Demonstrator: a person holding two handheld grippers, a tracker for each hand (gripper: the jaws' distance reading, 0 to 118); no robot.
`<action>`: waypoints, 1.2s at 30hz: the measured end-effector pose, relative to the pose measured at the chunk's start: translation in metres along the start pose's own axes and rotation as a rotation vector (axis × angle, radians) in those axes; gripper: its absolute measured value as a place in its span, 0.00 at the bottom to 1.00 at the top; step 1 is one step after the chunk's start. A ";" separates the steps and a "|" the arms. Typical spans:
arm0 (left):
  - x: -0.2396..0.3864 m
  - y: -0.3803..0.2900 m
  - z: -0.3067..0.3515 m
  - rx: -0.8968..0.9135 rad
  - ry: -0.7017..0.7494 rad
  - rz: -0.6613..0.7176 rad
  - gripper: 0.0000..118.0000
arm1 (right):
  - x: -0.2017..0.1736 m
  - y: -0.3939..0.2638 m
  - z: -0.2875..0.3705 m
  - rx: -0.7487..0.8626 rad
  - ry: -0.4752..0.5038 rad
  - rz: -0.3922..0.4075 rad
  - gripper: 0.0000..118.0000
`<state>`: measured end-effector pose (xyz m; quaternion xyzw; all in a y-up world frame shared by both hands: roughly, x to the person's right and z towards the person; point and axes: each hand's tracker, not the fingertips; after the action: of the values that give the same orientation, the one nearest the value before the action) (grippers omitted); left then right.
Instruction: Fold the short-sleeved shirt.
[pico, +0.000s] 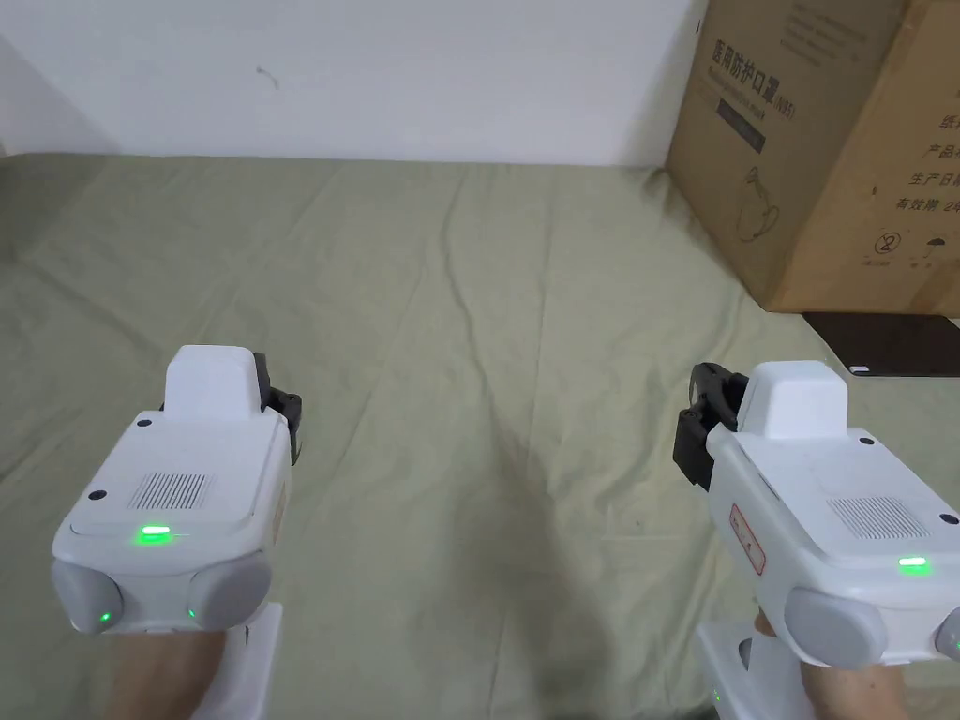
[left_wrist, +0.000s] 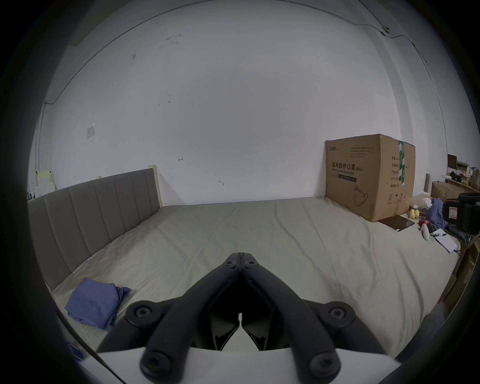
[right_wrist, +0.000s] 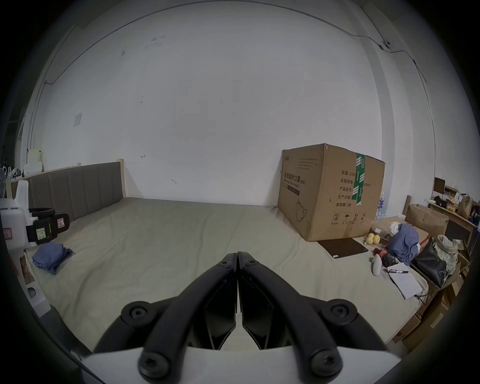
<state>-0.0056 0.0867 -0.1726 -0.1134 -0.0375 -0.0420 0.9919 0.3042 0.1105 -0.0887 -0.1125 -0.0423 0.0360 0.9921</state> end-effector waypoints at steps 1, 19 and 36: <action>0.002 -0.001 0.003 0.000 -0.002 -0.007 0.00 | 0.000 -0.001 0.000 -0.006 0.002 -0.005 0.00; -0.002 0.007 0.007 -0.013 0.001 0.026 0.86 | 0.002 0.005 0.000 -0.007 0.019 -0.056 0.25; -0.001 0.009 0.009 -0.002 0.010 0.017 1.00 | 0.002 0.010 0.002 0.012 -0.023 -0.051 0.99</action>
<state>-0.0067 0.0973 -0.1664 -0.1145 -0.0312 -0.0341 0.9923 0.3056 0.1205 -0.0889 -0.1052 -0.0564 0.0122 0.9928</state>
